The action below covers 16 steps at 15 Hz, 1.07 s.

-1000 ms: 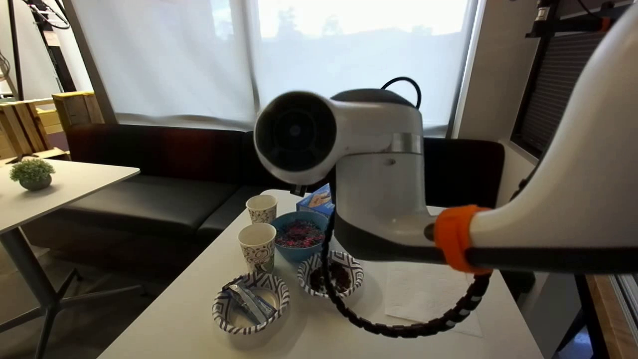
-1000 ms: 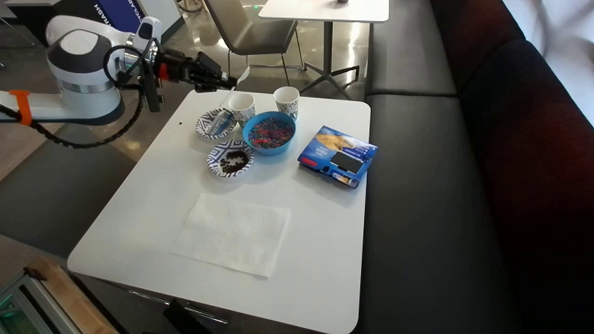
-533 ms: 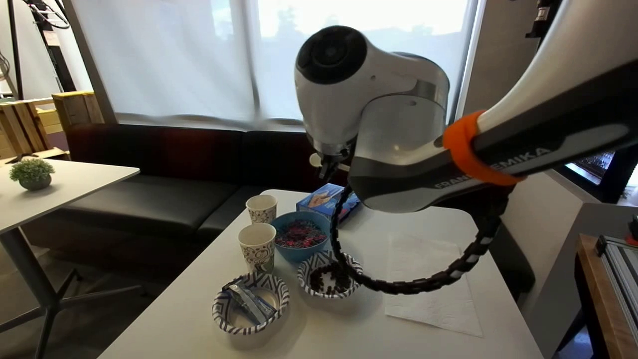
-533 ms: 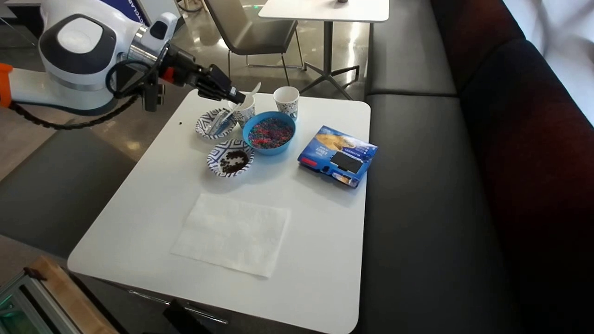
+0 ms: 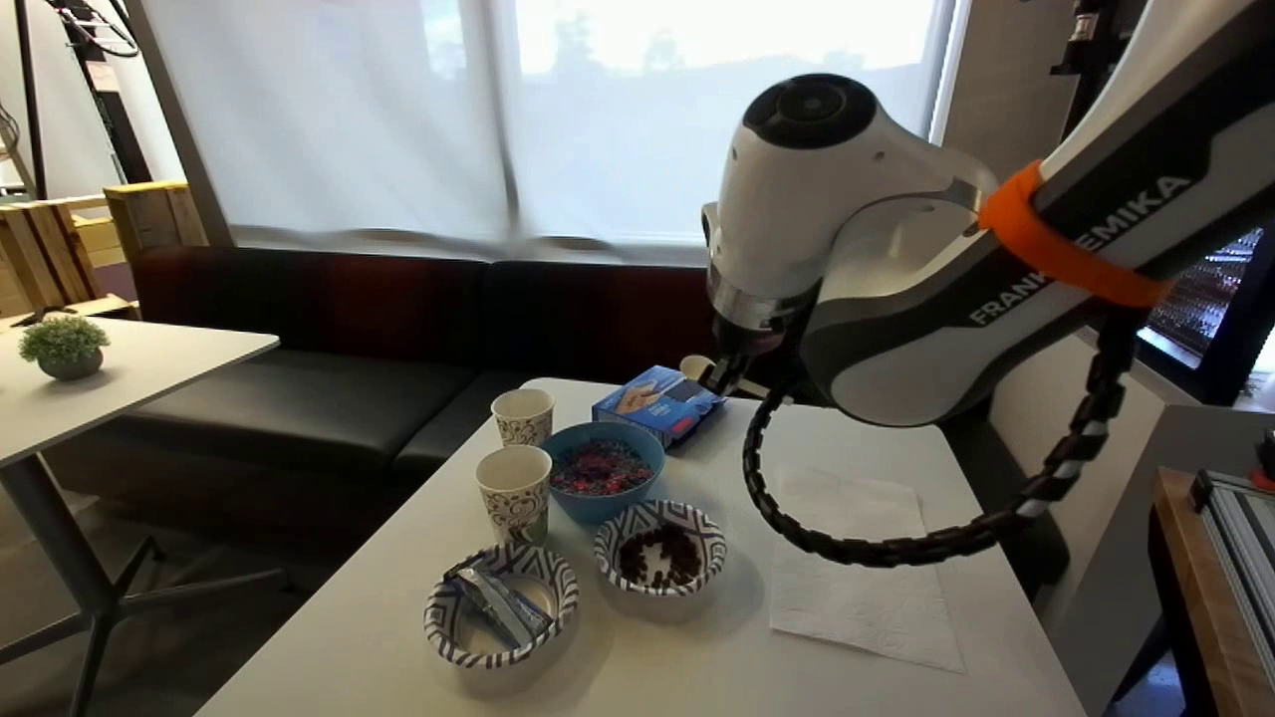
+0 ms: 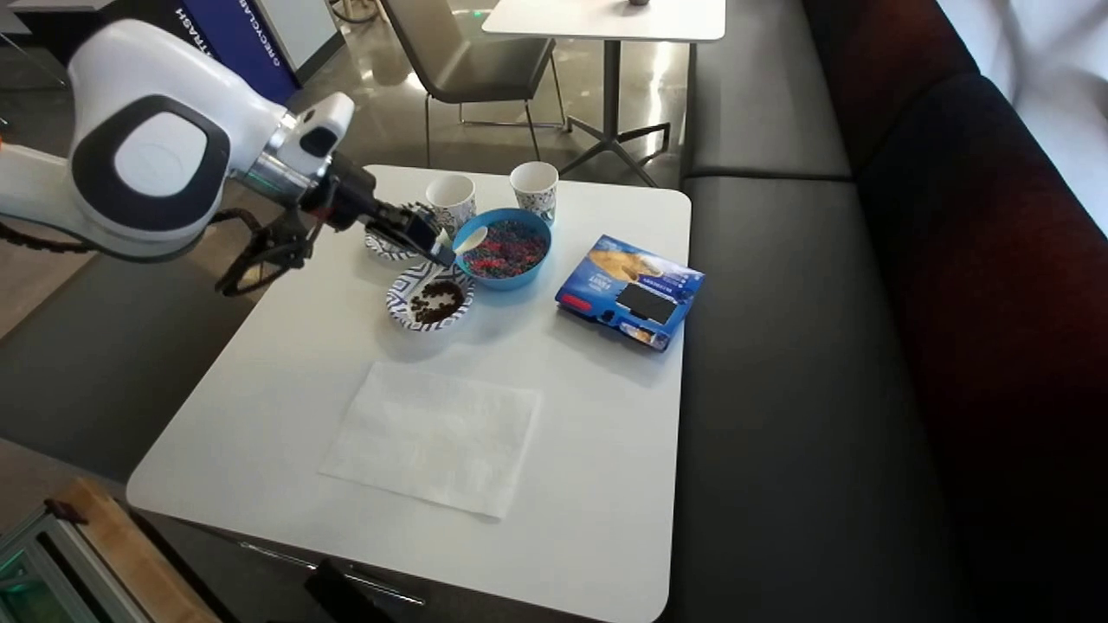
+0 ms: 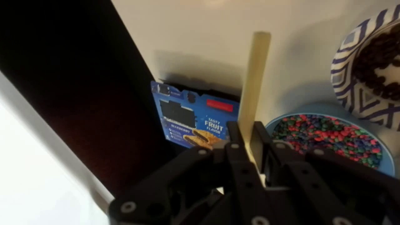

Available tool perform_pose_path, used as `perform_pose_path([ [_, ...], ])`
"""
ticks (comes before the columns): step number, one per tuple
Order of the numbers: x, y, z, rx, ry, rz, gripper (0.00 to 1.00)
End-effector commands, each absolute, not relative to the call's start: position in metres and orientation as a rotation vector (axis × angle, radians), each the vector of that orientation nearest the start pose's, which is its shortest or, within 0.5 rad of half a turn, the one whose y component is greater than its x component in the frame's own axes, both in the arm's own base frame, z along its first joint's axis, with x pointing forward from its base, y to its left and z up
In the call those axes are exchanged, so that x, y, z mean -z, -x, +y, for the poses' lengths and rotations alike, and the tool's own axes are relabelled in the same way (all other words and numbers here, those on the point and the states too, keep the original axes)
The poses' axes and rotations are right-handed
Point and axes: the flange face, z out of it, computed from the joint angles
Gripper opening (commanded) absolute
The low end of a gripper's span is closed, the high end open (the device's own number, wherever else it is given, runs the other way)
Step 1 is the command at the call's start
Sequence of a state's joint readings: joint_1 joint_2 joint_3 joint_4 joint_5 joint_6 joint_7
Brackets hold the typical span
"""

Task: Use the white spoon to place some contents from the black and white bowl into the coffee cup on the left.

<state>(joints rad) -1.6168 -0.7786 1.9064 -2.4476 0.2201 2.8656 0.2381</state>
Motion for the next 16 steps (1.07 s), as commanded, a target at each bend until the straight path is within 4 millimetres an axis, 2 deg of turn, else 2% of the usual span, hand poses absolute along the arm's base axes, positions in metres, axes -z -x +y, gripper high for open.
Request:
perform_pose_path([
  [1, -0.204, -0.468, 0.089, -0.497, -2.706, -0.076, 0.03],
  [3, -0.186, -0.458, 0.083, -0.453, -2.768, -0.12, 0.03],
  [4, -0.194, -0.467, 0.087, -0.472, -2.669, -0.061, 0.14],
  [6, -0.183, -0.461, 0.082, -0.442, -2.713, -0.091, 0.14],
  [8, -0.185, -0.461, 0.08, -0.441, -2.734, -0.11, 0.14],
  [9, -0.187, -0.462, 0.081, -0.444, -2.74, -0.113, 0.03],
  [10, -0.187, -0.461, 0.082, -0.423, -2.757, -0.085, 0.03],
  [16, -0.159, -0.446, 0.051, -0.339, -2.777, -0.128, 0.03],
])
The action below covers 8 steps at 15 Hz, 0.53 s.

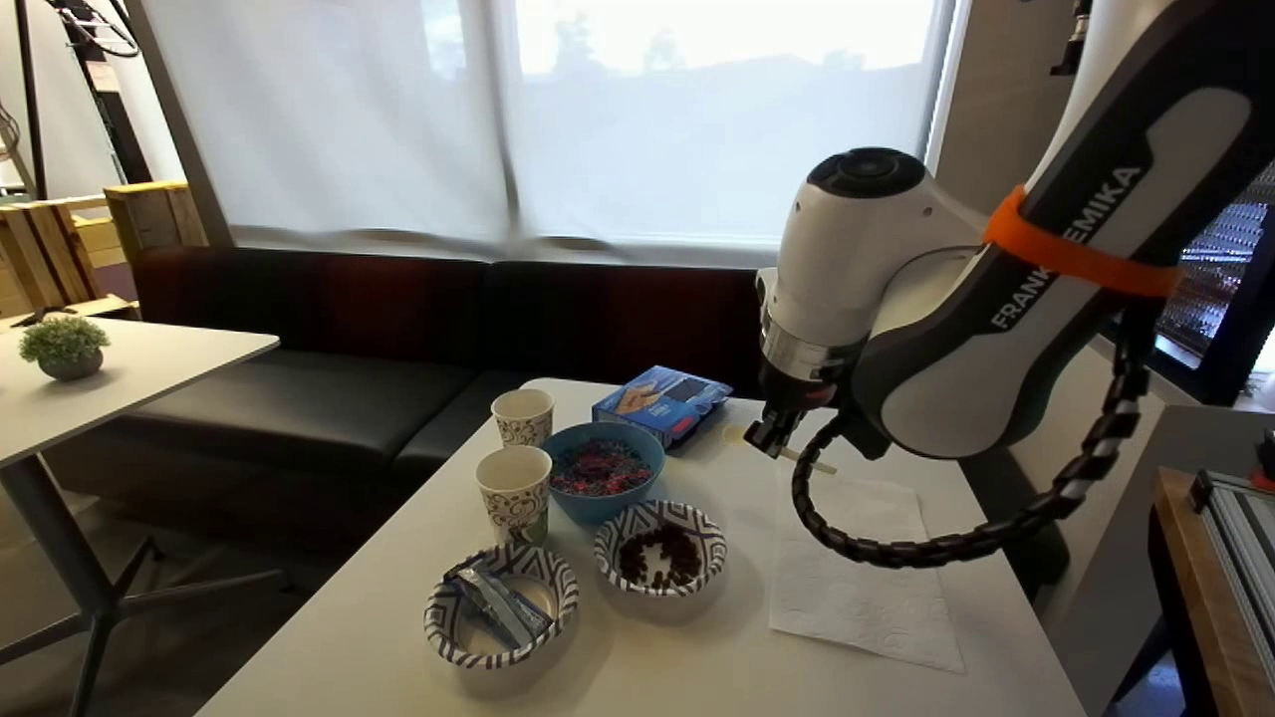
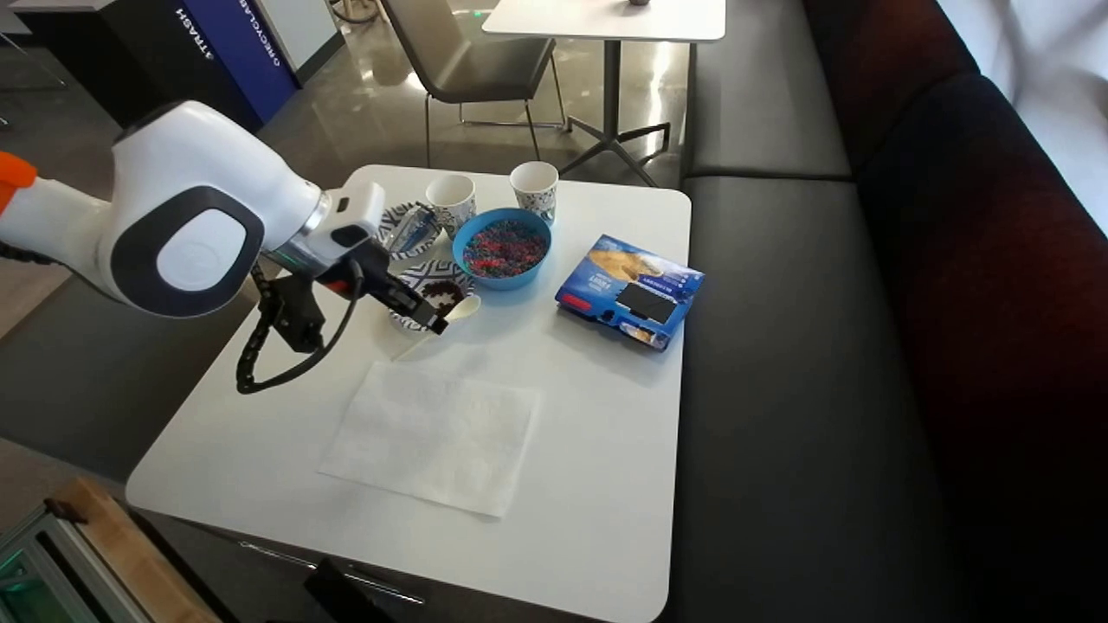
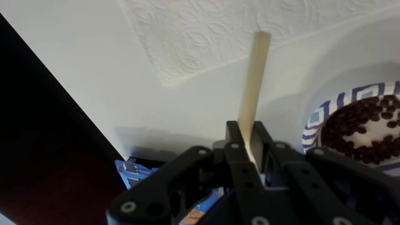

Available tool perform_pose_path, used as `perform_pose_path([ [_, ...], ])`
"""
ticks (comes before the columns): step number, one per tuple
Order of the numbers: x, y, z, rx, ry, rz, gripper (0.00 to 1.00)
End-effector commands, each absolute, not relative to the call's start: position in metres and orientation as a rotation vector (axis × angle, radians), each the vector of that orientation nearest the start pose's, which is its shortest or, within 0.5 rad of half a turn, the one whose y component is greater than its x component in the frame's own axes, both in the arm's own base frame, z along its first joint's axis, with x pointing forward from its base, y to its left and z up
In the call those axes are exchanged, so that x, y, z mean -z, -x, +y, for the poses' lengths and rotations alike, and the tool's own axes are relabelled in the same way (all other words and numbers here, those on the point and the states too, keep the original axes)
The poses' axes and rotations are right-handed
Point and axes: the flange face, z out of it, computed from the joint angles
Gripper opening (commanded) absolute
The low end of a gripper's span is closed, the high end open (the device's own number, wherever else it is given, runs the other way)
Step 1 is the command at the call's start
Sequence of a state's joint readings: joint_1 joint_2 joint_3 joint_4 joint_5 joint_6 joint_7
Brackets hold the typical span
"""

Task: Use the white spoon to place some contents from the black and white bowl into the coffee cup on the left.

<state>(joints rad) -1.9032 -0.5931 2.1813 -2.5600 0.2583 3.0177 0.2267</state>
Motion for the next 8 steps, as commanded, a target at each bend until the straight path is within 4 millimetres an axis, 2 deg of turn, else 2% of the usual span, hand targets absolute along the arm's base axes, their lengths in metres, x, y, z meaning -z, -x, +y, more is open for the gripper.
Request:
perform_pose_path([
  [1, -0.154, -0.444, 0.044, 0.402, 3.446, 0.183, 0.03],
  [5, -0.133, -0.437, 0.017, 0.34, 3.435, 0.274, 0.03],
  [8, -0.12, -0.432, 0.004, 0.302, 3.414, 0.329, 0.03],
])
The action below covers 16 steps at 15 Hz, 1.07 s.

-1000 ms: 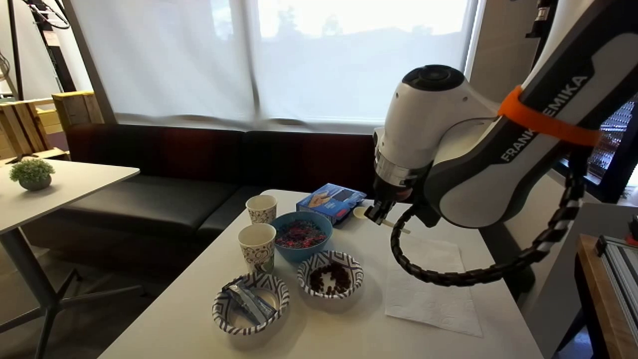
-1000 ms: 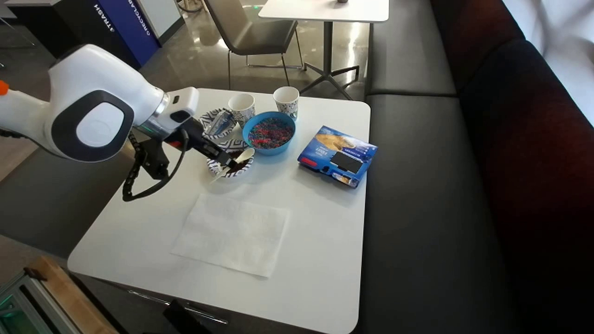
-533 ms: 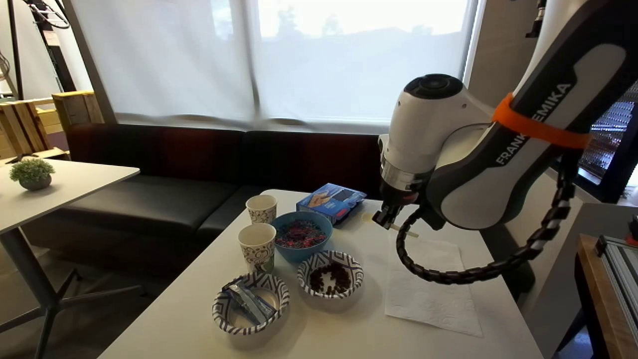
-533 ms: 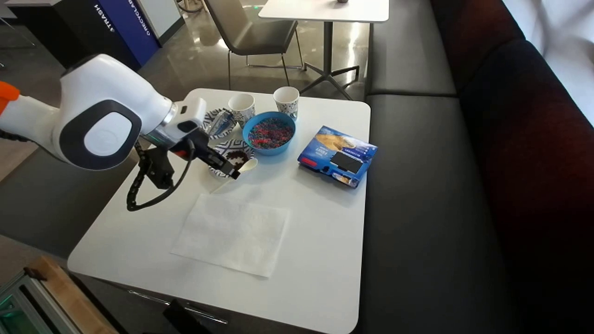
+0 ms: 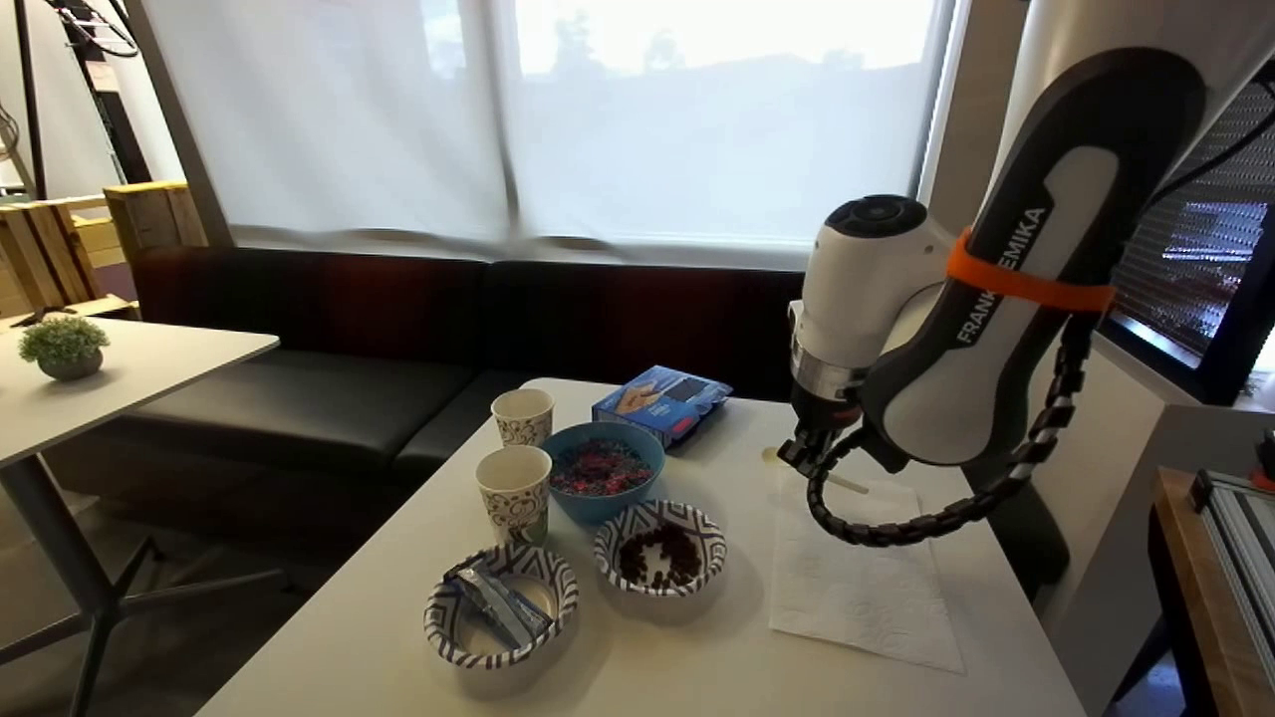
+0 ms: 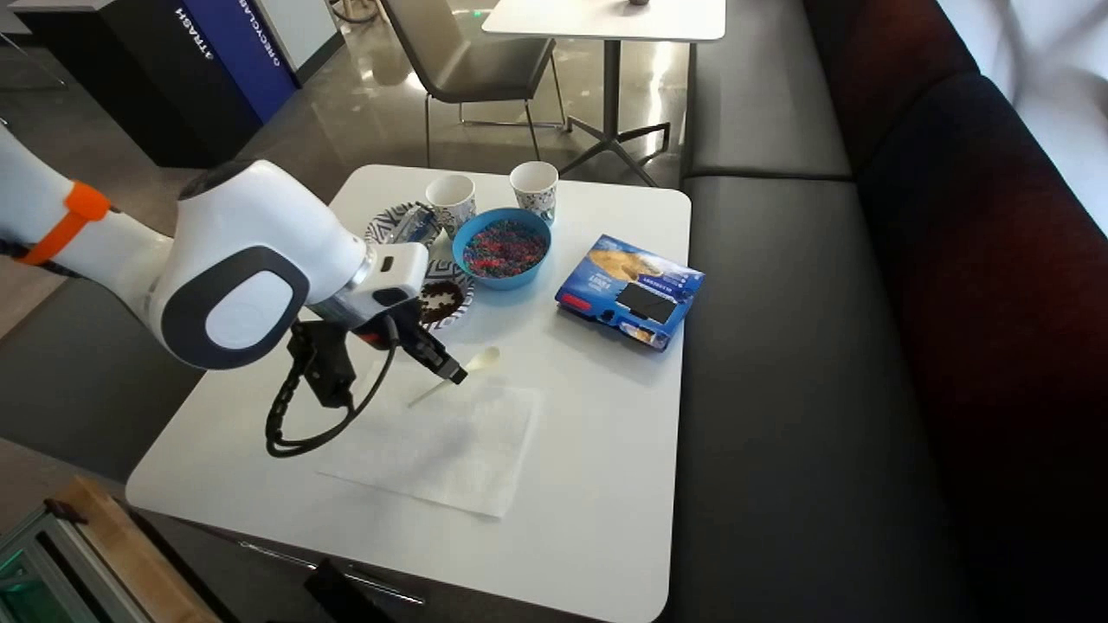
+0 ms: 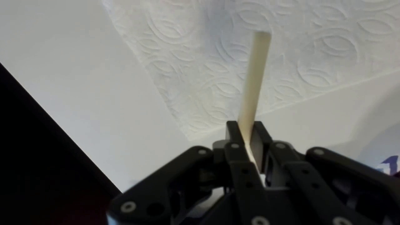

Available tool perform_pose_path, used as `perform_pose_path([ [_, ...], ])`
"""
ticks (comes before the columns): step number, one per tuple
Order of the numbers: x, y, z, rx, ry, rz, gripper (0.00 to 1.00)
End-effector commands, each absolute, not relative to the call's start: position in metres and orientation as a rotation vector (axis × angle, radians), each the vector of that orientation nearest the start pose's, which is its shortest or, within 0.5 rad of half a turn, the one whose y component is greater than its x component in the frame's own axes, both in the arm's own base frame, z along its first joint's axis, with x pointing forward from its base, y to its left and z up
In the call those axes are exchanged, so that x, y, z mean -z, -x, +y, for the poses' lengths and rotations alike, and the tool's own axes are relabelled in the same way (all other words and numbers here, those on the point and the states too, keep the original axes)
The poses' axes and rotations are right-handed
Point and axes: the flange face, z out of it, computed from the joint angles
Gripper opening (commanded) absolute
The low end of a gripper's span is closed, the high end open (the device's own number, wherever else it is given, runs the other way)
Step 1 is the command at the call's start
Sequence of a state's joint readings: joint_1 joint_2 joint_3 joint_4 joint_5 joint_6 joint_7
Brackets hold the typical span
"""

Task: Use the white spoon to place some contents from the black and white bowl into the coffee cup on the left.

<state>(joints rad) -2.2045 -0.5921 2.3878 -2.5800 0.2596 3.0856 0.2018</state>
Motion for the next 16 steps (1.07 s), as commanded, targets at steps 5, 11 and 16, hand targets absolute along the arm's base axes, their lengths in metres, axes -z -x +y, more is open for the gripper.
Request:
perform_pose_path([
  [5, -0.104, -0.425, -0.011, 0.237, 3.402, 0.4, 0.03],
  [11, -0.094, -0.417, -0.019, 0.173, 3.396, 0.467, 0.03],
  [16, -0.092, -0.417, -0.019, 0.154, 3.388, 0.49, 0.03],
])
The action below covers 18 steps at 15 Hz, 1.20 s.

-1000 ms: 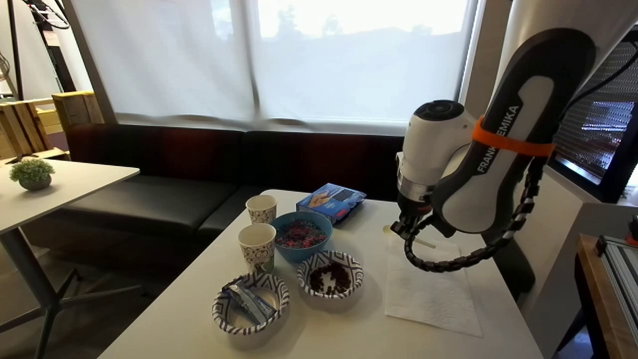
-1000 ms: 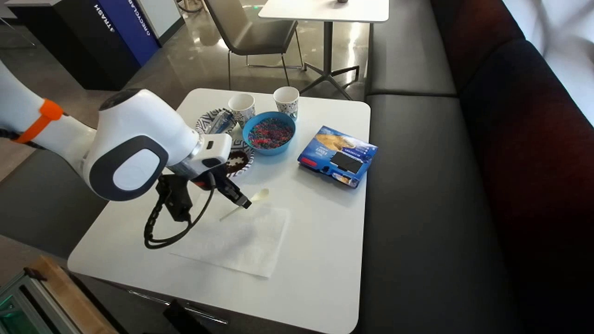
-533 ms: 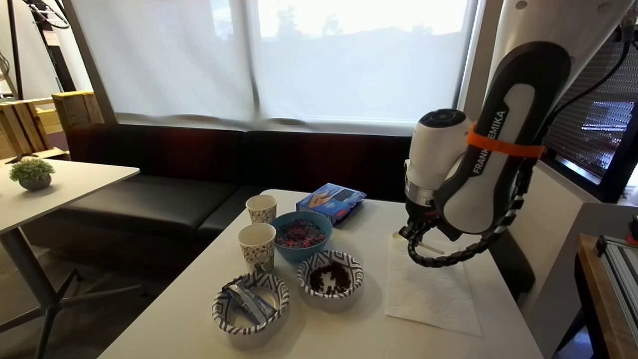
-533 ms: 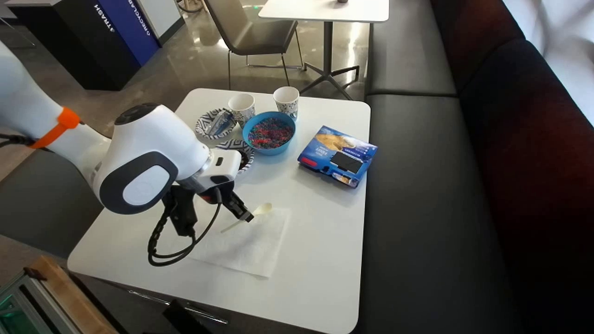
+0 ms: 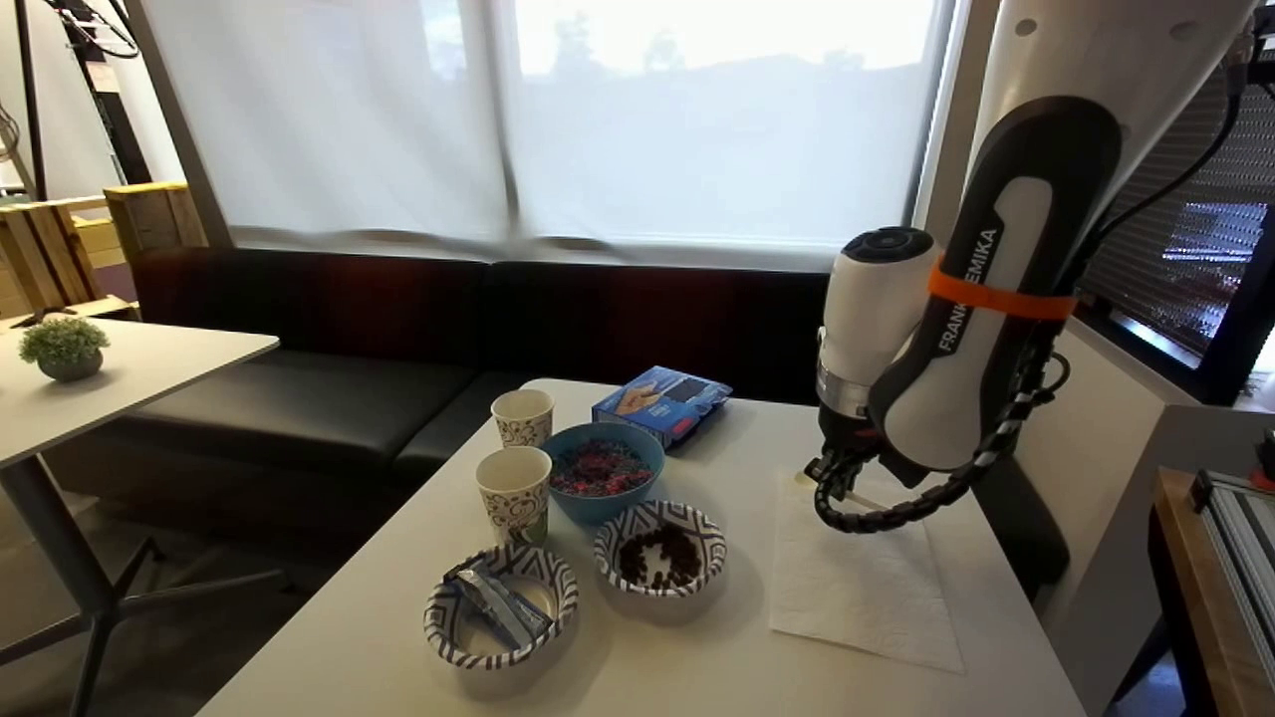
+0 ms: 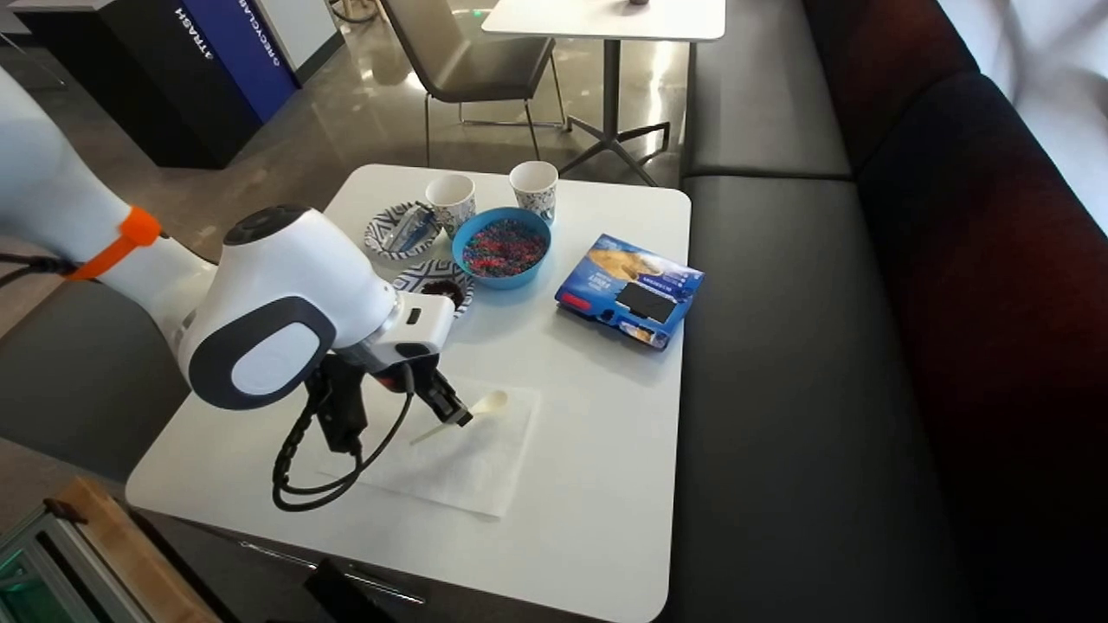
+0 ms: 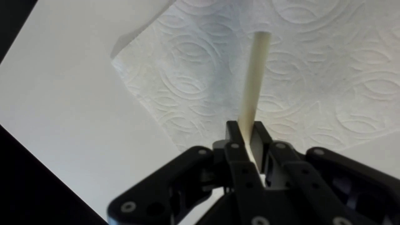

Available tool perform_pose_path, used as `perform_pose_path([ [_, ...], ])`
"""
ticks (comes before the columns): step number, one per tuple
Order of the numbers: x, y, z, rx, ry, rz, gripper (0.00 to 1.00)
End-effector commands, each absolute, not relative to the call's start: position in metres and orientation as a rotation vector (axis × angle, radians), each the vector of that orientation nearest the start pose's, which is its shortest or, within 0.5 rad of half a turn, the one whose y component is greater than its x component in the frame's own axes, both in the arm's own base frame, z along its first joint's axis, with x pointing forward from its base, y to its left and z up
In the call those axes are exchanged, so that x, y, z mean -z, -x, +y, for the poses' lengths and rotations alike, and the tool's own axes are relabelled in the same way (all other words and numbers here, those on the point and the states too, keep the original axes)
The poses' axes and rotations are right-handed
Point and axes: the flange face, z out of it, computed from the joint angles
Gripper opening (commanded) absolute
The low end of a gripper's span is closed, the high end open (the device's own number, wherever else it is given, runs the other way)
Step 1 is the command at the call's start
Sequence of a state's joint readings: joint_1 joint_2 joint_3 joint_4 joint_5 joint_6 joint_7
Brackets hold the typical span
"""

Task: Use the white spoon to place some contents from the black and white bowl into the coffee cup on the left.

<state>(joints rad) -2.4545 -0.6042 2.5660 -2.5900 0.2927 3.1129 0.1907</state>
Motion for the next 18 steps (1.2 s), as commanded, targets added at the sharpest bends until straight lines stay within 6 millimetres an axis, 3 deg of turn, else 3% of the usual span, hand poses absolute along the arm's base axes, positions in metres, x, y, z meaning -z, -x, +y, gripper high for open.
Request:
perform_pose_path([
  [1, -0.093, -0.418, -0.02, 0.154, 3.389, 0.49, 0.03],
  [2, -0.092, -0.418, -0.021, 0.141, 3.392, 0.489, 0.39],
  [4, -0.095, -0.419, -0.021, 0.155, 3.392, 0.471, 0.44],
  [8, -0.105, -0.421, -0.02, 0.123, 3.388, 0.43, 0.75],
  [11, -0.124, -0.419, -0.007, 0.058, 3.359, 0.339, 0.97],
  [18, -0.177, -0.432, 0.028, 0.125, 3.319, 0.109, 1.0],
])
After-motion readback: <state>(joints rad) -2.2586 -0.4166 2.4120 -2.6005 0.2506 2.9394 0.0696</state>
